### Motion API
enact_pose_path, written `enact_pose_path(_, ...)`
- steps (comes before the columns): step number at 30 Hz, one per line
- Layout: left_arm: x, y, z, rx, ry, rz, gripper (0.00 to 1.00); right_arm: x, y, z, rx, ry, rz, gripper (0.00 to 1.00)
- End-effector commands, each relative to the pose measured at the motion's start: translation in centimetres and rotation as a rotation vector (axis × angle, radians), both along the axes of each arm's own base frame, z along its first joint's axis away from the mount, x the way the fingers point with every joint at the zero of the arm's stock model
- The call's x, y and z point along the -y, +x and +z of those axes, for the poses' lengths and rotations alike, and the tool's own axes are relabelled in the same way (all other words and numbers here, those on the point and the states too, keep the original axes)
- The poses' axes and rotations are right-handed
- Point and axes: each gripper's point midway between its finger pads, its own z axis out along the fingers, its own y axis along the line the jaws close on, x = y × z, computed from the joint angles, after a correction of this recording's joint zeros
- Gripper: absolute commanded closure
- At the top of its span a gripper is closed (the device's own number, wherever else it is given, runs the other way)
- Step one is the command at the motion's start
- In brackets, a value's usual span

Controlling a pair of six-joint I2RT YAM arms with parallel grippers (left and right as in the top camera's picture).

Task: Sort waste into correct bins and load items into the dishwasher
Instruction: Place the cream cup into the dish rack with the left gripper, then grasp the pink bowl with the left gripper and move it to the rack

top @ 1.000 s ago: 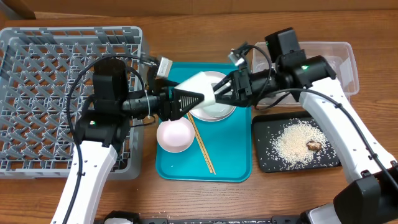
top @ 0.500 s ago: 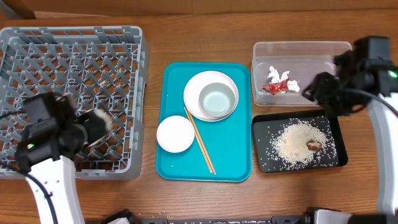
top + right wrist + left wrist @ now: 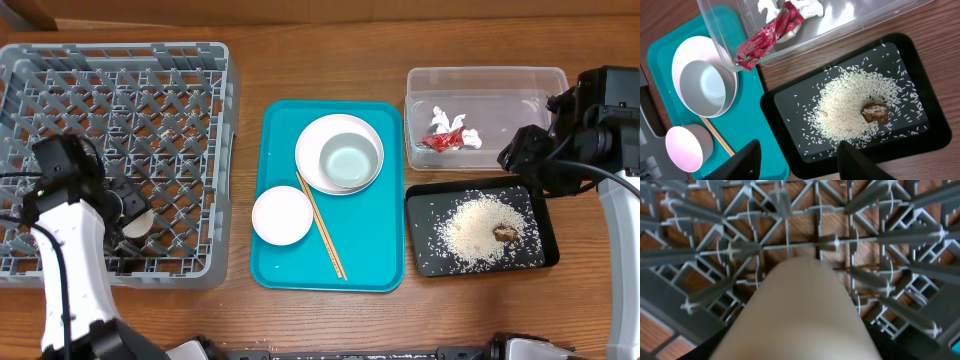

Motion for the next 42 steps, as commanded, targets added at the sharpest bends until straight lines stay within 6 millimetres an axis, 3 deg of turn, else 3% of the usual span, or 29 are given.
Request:
enact_pose_path(1,-0.4,0.2,-1.8,-0.051,-0.019,0.017,0.21,0.1,0.0,0.2,0.007,-0.016,0.007,0.49)
enact_pose_path(5,-0.5,0.3,-1.5,-0.043,-0.014,0.017,0.16,0.1,-0.1,0.2,0.003,-0.016,0.007,0.49)
enact_pose_path(8,-0.8,0.7,0.2,-0.013,0.008,0.015,0.22,0.1,-0.1,0.2,0.003,-0.016,0.007,0.49)
enact_pose_path(11,-0.9,1.0,2.2,0.021,0.025,0.014,0.13,0.1,-0.1,0.2,0.002,-0.016,0.007,0.49)
enact_pose_path(15,0.0,1.5,4.8,0.078,-0.009,-0.007,0.12,0.1,-0.1,0.2,0.002,-0.016,0.007,0.49)
enact_pose_path(19,5.5,3.6,7.1,0.219,-0.174,-0.185,0.16,0.5,-0.3,0.0,-0.008,-0.036,-0.001,0.49)
enact_pose_path(21,11.2,4.7,8.0,0.249,-0.218,-0.412,0.16,1.8,-0.8,-0.3,-0.039,-0.103,-0.053,0.48)
enact_pose_path(25,18.4,5.0,7.6,0.218,-0.22,-0.682,0.16,3.1,-1.4,-0.5,-0.071,-0.159,-0.126,0.41)
enact_pose_path(27,21.9,4.8,7.2,0.198,-0.216,-0.793,0.19,3.0,-1.4,-0.5,-0.071,-0.154,-0.125,0.27)
enact_pose_path(28,24.2,4.6,6.7,0.175,-0.197,-0.867,0.21,3.0,-1.4,-0.5,-0.071,-0.153,-0.125,0.24)
enact_pose_path(30,26.6,4.2,5.8,0.14,-0.173,-0.948,0.21,2.7,-1.4,-0.5,-0.069,-0.135,-0.119,0.21)
enact_pose_path(31,28.8,3.6,4.6,0.096,-0.143,-1.022,0.22,2.6,-1.4,-0.5,-0.067,-0.131,-0.117,0.19)
enact_pose_path(33,31.2,2.8,2.6,0.028,-0.102,-1.105,0.25,2.6,-1.4,-0.5,-0.068,-0.131,-0.117,0.18)
enact_pose_path(36,33.5,1.7,-0.4,-0.076,-0.067,-1.184,0.32,2.6,-1.4,-0.5,-0.069,-0.131,-0.117,0.18)
enact_pose_path(39,34.5,0.7,-4.0,-0.197,-0.037,-1.198,0.38,2.6,-1.5,-0.5,-0.071,-0.131,-0.117,0.18)
enact_pose_path(41,34.3,0.3,-7.0,-0.296,-0.015,-1.167,0.55,2.6,-1.5,-0.5,-0.072,-0.13,-0.117,0.18)
enact_pose_path(42,34.0,0.2,-7.8,-0.321,-0.006,-1.145,0.59,2.6,-1.5,-0.5,-0.072,-0.13,-0.117,0.18)
